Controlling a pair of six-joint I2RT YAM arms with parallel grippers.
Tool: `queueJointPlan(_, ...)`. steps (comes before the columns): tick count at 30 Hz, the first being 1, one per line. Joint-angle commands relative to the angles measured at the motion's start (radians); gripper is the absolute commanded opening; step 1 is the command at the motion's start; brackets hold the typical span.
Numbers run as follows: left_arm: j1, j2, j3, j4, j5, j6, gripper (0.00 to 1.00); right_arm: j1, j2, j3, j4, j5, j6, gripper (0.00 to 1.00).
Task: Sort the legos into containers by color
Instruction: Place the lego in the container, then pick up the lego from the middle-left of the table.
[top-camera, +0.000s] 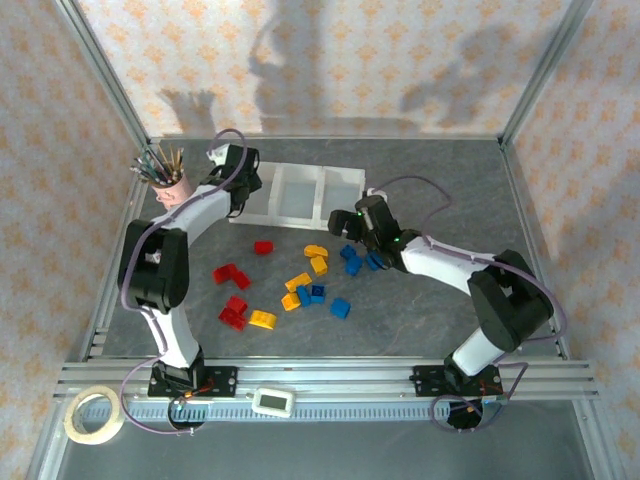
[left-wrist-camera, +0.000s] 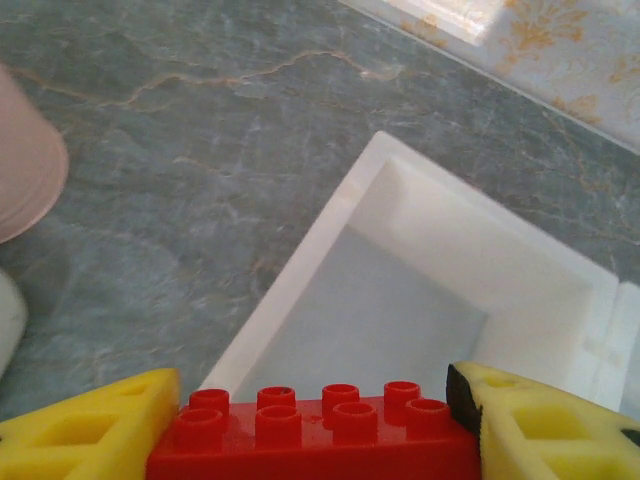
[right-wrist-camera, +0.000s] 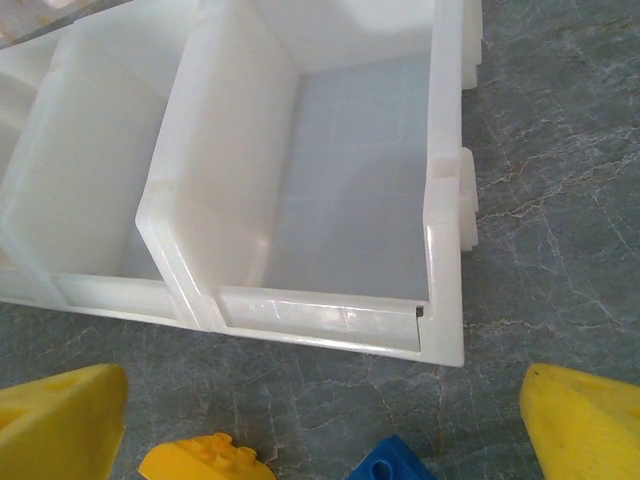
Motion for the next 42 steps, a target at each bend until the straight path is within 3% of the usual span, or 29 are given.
queueJointPlan(1,-0.003,0.047,0.079,0.005,0.03,0.021,0.48,0.004,0.015,0.038,-0.011,0.041,-0.024,1.0)
queueJointPlan(10,-0.005,0.144,0.173,-0.048,0.022,0.05,0.64,0.004,0.029,0.068,-0.032,0.046,-0.041,1.0)
queueJointPlan(26,-0.005,0.06,0.167,-0.078,0.066,0.086,0.85,0.005,-0.082,0.069,-0.102,0.029,-0.1,1.0)
queueJointPlan(33,-0.023,-0.108,-0.024,-0.032,0.171,0.08,0.86,0.009,-0.131,-0.021,-0.084,-0.053,-0.033,1.0)
queueJointPlan(42,-0.14,-0.27,-0.274,-0.069,0.145,0.1,0.92,0.06,-0.15,-0.15,0.014,-0.102,0.048,1.0)
